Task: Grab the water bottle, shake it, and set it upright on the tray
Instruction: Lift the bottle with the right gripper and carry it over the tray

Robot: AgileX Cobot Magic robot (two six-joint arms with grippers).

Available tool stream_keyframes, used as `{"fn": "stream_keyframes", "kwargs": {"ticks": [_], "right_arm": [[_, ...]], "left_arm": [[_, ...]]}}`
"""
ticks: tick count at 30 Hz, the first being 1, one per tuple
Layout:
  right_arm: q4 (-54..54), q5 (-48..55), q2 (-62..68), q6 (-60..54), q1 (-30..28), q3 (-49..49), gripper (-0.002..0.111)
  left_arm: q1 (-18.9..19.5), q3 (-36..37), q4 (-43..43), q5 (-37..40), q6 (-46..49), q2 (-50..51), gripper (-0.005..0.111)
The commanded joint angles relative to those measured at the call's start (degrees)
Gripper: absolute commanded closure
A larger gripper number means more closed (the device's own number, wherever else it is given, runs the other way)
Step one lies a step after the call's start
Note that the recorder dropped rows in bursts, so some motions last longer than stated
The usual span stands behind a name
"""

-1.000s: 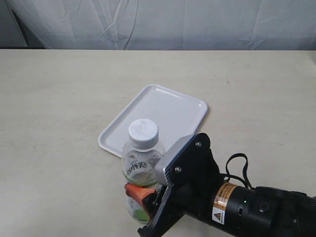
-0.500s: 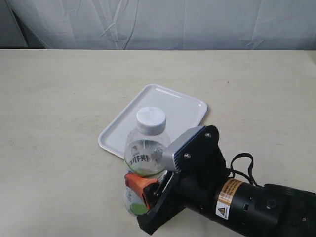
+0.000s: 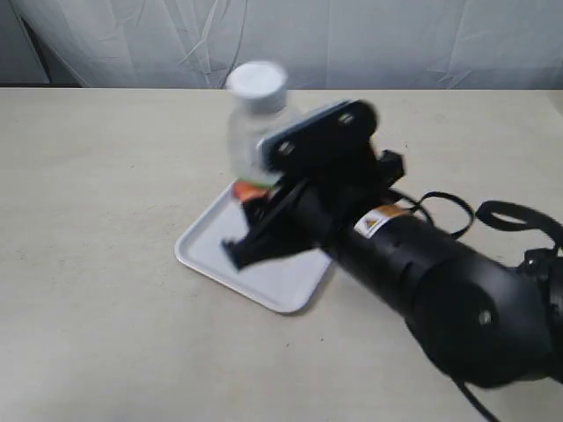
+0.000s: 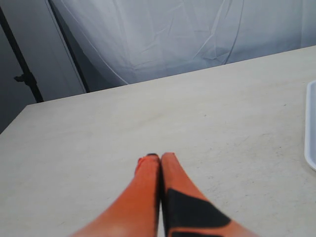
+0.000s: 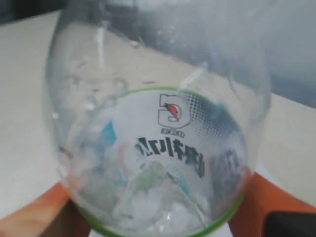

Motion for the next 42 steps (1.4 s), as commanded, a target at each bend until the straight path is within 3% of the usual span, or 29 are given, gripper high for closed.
{"fn": "stream_keyframes", "kwargs": {"ticks": [1,2,3,6,7,9,10,11,12,14,15,16,17,19,24,29,31,35,38,39,42], "right_arm": [[0.99,0.68,-2.22,-2.26,-2.23,-2.63,0.109],[-7.0,7.9,-2.64,-7.01,-2.23,-3.05,0.109],[-7.58,8.87,-2.75,-9.33,-2.23,-3.06,0.109],[19.06,-10.33,-2.48,-7.74,-2.52,-3.49,0.109],[22.56,-10.15,-2.77,-7.97,-2.52,-3.83,0.109],[13.93,2.59,-3.38,-10.49,-2.52,-3.83,0.109],[2.1,11.38,-3.98,-12.2,-2.52,-3.92,0.109],[-2.29,12.49,-4.4,-11.99,-2.52,-3.8,0.109],[0.51,10.11,-4.66,-11.18,-2.63,-3.8,0.109],[17.97,-4.43,-4.55,-10.28,-3.13,-3.92,0.109],[22.04,-5.37,-4.79,-10.92,-3.13,-4.3,0.109],[11.3,6.45,-5.08,-16.13,-3.13,-4.38,0.109],[7.37,8.97,-5.65,-17.48,-3.13,-4.38,0.109],[12.78,1.01,-8.43,-12.74,-2.4,-5.43,0.109],[19.55,12.61,-4.84,-13.58,-5.12,-2.5,0.109],[17.75,6.1,-8.92,-13.88,-3.05,-6.36,0.109],[22.59,13.12,-4.33,-18.55,-5.06,-4.26,0.109],[23.67,10.87,-8.84,-21.63,-2.55,-9.11,0.109],[21.16,15.89,-10.29,-23.53,-1.27,-10.1,0.109],[20.89,13.64,-9.29,-27.21,-1.52,-9.24,0.109],[31.9,-10.87,-5.5,-29.14,-4.1,-7.79,0.109]], "left_arm": [[-0.14,0.21,-0.23,-0.77,-0.17,-0.26,0.106],[-0.14,0.21,-0.23,-0.77,-0.17,-0.26,0.106],[-0.14,0.21,-0.23,-0.77,-0.17,-0.26,0.106],[-0.14,0.21,-0.23,-0.77,-0.17,-0.26,0.106],[-0.14,0.21,-0.23,-0.77,-0.17,-0.26,0.106],[-0.14,0.21,-0.23,-0.77,-0.17,-0.26,0.106],[-0.14,0.21,-0.23,-0.77,-0.17,-0.26,0.106],[-0.14,0.21,-0.23,-0.77,-0.17,-0.26,0.106],[-0.14,0.21,-0.23,-0.77,-0.17,-0.26,0.106],[-0.14,0.21,-0.23,-0.77,-0.17,-0.26,0.106],[-0.14,0.21,-0.23,-0.77,-0.17,-0.26,0.106],[-0.14,0.21,-0.23,-0.77,-0.17,-0.26,0.106],[-0.14,0.21,-0.23,-0.77,-0.17,-0.26,0.106],[-0.14,0.21,-0.23,-0.77,-0.17,-0.26,0.106],[-0.14,0.21,-0.23,-0.77,-0.17,-0.26,0.106],[-0.14,0.21,-0.23,-0.77,-0.17,-0.26,0.106],[-0.14,0.21,-0.23,-0.77,-0.17,-0.26,0.106],[-0.14,0.21,-0.23,-0.77,-0.17,-0.26,0.106],[-0.14,0.21,-0.23,-0.77,-0.17,-0.26,0.106],[-0.14,0.21,-0.23,-0.77,-0.17,-0.26,0.106],[-0.14,0.21,-0.23,-0.77,-0.17,-0.26,0.106]]}}
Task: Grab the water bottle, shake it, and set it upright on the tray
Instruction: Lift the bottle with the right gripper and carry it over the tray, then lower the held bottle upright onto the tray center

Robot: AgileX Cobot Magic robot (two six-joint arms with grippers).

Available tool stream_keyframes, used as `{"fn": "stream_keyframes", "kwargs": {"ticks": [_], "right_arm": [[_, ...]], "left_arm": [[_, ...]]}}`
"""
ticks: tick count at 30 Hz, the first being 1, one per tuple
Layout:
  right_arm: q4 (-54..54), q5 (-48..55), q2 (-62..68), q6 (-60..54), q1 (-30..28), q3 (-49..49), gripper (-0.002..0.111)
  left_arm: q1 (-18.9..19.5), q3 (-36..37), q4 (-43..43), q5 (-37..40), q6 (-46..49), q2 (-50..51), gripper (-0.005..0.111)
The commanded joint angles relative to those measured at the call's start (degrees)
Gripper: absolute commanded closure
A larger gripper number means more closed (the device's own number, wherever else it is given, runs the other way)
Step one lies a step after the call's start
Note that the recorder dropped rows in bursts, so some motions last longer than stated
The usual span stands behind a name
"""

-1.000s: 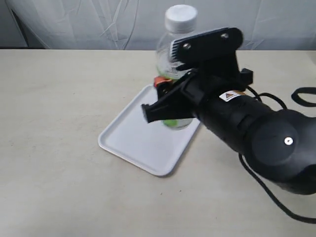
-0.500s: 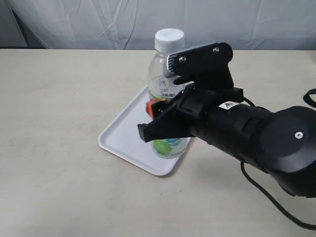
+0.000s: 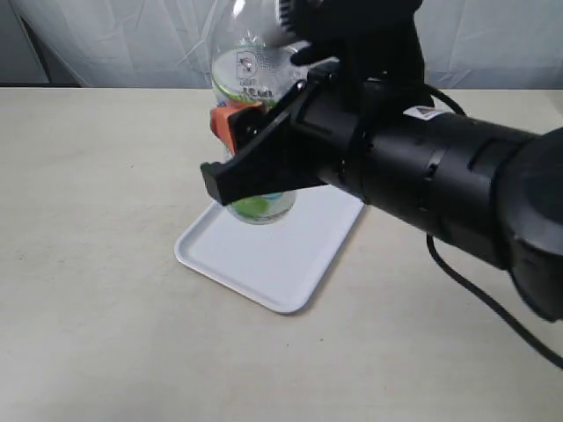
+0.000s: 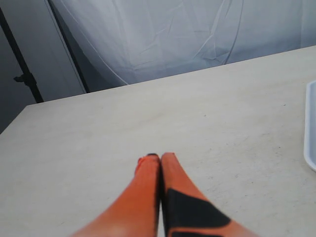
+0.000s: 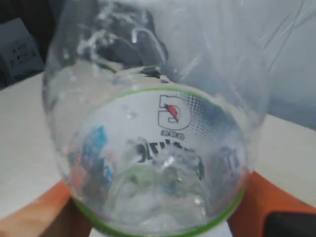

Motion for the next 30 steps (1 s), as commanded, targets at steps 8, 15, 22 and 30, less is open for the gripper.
{"fn": "stream_keyframes", "kwargs": {"ticks": [8,15,22,30], "right_arm": [[5.93,-10.7,5.3,-0.4,-3.23,1.83,0.109],[6.29,-7.87,4.15,-3.61,-3.23,1.04,0.109],[0.87,1.14,-1.65,-2.46,-3.13,0.02,0.109],[5.02,-2.82,6.4,-4.09,-3.28,3.87,0.109]], "left_arm": [[-0.14,0.21,-0.23,-0.77,-0.17,-0.26,0.106],[-0.14,0.21,-0.23,-0.77,-0.17,-0.26,0.106],[-0.14,0.21,-0.23,-0.77,-0.17,-0.26,0.106],[-0.14,0.21,-0.23,-0.77,-0.17,-0.26,0.106]]}}
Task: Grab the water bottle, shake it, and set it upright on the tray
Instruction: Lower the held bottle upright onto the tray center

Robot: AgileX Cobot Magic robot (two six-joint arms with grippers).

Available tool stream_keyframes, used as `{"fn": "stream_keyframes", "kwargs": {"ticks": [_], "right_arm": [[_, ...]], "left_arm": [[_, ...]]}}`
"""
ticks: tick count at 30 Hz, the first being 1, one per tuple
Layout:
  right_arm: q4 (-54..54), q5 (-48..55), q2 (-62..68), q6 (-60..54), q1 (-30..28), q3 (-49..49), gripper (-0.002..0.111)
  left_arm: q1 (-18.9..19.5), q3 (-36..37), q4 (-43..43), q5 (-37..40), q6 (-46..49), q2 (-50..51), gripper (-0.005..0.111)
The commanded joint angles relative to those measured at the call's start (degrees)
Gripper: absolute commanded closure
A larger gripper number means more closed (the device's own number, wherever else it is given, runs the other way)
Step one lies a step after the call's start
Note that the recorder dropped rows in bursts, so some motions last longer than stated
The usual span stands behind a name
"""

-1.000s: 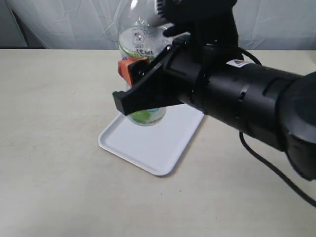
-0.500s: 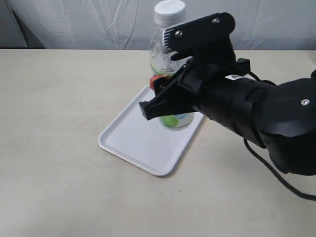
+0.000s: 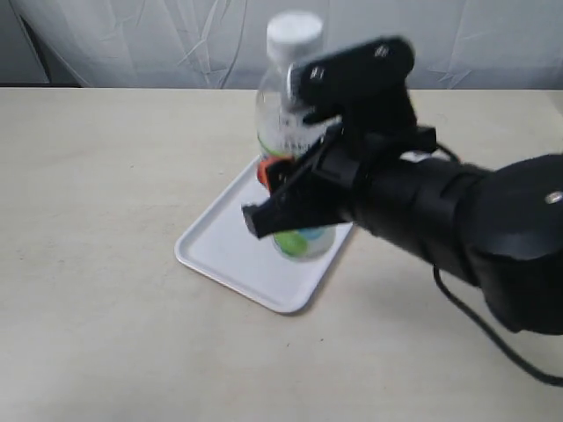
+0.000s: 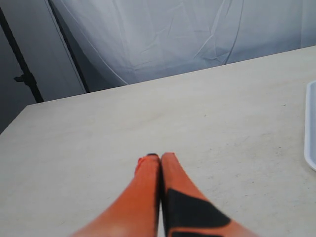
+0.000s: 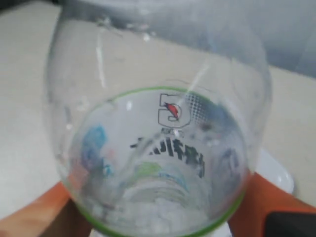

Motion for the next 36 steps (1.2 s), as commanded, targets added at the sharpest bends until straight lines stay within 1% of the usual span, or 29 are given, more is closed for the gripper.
{"fn": "stream_keyframes", "kwargs": {"ticks": [1,3,4,5,6,7,8,9,12,15,18,24,26,29,30,36], "right_arm": [[-7.8,-6.58,2.03,5.27,-0.3,-0.44,0.109],[-17.85,-10.35,2.57,16.38,-1.11,-0.45,0.109],[-23.47,-8.48,3.14,21.62,-2.6,-0.45,0.109],[-28.19,-5.22,3.61,27.44,-4.2,-0.57,0.109],[-36.38,0.71,4.48,34.0,-7.03,-1.0,0.109],[-42.43,4.31,5.18,40.59,-8.88,-1.37,0.109],[-48.29,7.69,5.84,45.67,-10.55,-1.83,0.109],[-55.9,8.99,6.75,52.83,-12.67,-1.88,0.109],[-67.53,11.09,8.24,63.58,-16.95,-1.97,0.109],[-76.65,13.7,9.93,71.02,-20.44,-2.48,0.109],[-83.23,12.15,11.39,74.55,-21.63,-2.48,0.109],[-84.31,2.64,12.32,81.74,-21.63,-2.48,0.109],[-86.49,5.27,12.32,82.88,-21.63,-3.86,0.109],[-88.33,15.23,12.32,84.72,-21.63,-7.53,0.109],[-88.33,16.1,12.32,84.72,-21.63,-8.07,0.109],[-88.21,13.89,12.32,84.72,-21.63,-8.56,0.109]], "left_arm": [[-0.14,0.21,-0.23,-0.77,-0.17,-0.26,0.106],[-0.14,0.21,-0.23,-0.77,-0.17,-0.26,0.106],[-0.14,0.21,-0.23,-0.77,-0.17,-0.26,0.106],[-0.14,0.21,-0.23,-0.77,-0.17,-0.26,0.106],[-0.14,0.21,-0.23,-0.77,-0.17,-0.26,0.106],[-0.14,0.21,-0.23,-0.77,-0.17,-0.26,0.106],[-0.14,0.21,-0.23,-0.77,-0.17,-0.26,0.106],[-0.14,0.21,-0.23,-0.77,-0.17,-0.26,0.106],[-0.14,0.21,-0.23,-0.77,-0.17,-0.26,0.106],[-0.14,0.21,-0.23,-0.77,-0.17,-0.26,0.106],[-0.14,0.21,-0.23,-0.77,-0.17,-0.26,0.106],[-0.14,0.21,-0.23,-0.77,-0.17,-0.26,0.106],[-0.14,0.21,-0.23,-0.77,-0.17,-0.26,0.106],[-0.14,0.21,-0.23,-0.77,-0.17,-0.26,0.106],[-0.14,0.21,-0.23,-0.77,-0.17,-0.26,0.106],[-0.14,0.21,-0.23,-0.77,-0.17,-0.26,0.106]]}}
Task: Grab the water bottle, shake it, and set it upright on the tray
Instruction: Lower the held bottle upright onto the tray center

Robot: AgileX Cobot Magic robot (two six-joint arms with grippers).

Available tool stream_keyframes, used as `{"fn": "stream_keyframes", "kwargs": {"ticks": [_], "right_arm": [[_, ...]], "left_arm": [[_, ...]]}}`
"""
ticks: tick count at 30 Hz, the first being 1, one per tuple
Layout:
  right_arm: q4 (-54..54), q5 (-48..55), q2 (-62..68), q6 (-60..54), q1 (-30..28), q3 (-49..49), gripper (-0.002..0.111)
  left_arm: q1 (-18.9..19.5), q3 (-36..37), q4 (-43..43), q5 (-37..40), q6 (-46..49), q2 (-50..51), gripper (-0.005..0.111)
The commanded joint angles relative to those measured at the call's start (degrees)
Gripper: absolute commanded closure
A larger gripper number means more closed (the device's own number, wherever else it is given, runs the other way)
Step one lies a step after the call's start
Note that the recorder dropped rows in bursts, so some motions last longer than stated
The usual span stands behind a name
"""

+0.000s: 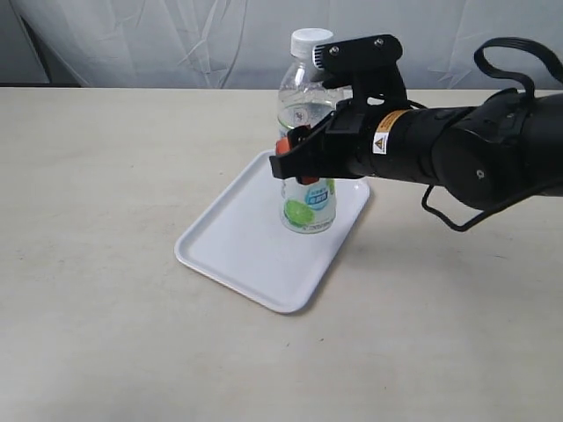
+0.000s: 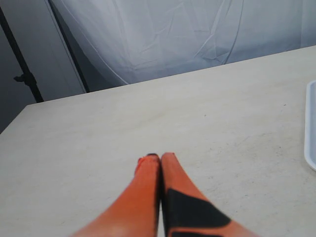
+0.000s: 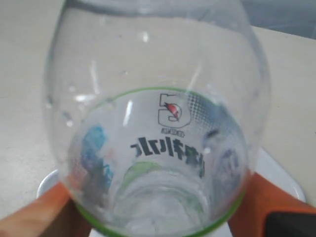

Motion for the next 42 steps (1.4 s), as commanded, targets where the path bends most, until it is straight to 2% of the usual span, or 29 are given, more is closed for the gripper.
{"fn": "stream_keyframes", "kwargs": {"ticks": [1,8,11,16,19,22,26,28,33,36,37,42], "right_arm": [[-0.58,-2.35,-0.47,0.4,-0.39,-0.81,0.109],[0.06,-0.46,-0.47,-1.47,-0.39,-0.81,0.109],[10.97,1.4,-0.2,-15.12,-0.39,-0.81,0.109],[39.02,3.8,2.06,-47.6,-0.39,-0.81,0.109],[49.85,5.1,3.57,-59.41,-0.27,-1.2,0.109],[56.65,6.11,3.9,-65.89,-0.04,-1.9,0.109],[58.47,6.52,3.53,-66.94,0.09,-2.9,0.109],[61.69,7.46,3.53,-71.42,0.09,-3.53,0.109],[90.36,15.38,3.53,-102.83,-0.03,-3.88,0.109],[103.35,21.37,3.53,-113.42,-1.9,-3.88,0.109],[104.01,22.22,3.53,-117.32,-2.89,-3.88,0.109],[104.01,24.26,4.01,-122.27,-3.58,-4.42,0.109]], "left_arm": [[-0.14,0.21,-0.23,-0.77,-0.17,-0.26,0.106],[-0.14,0.21,-0.23,-0.77,-0.17,-0.26,0.106],[-0.14,0.21,-0.23,-0.77,-0.17,-0.26,0.106],[-0.14,0.21,-0.23,-0.77,-0.17,-0.26,0.106],[-0.14,0.21,-0.23,-0.77,-0.17,-0.26,0.106],[-0.14,0.21,-0.23,-0.77,-0.17,-0.26,0.106],[-0.14,0.21,-0.23,-0.77,-0.17,-0.26,0.106],[-0.14,0.21,-0.23,-0.77,-0.17,-0.26,0.106],[-0.14,0.21,-0.23,-0.77,-0.17,-0.26,0.106],[-0.14,0.21,-0.23,-0.77,-0.17,-0.26,0.106],[-0.14,0.21,-0.23,-0.77,-0.17,-0.26,0.106],[-0.14,0.21,-0.23,-0.77,-0.17,-0.26,0.106]]}}
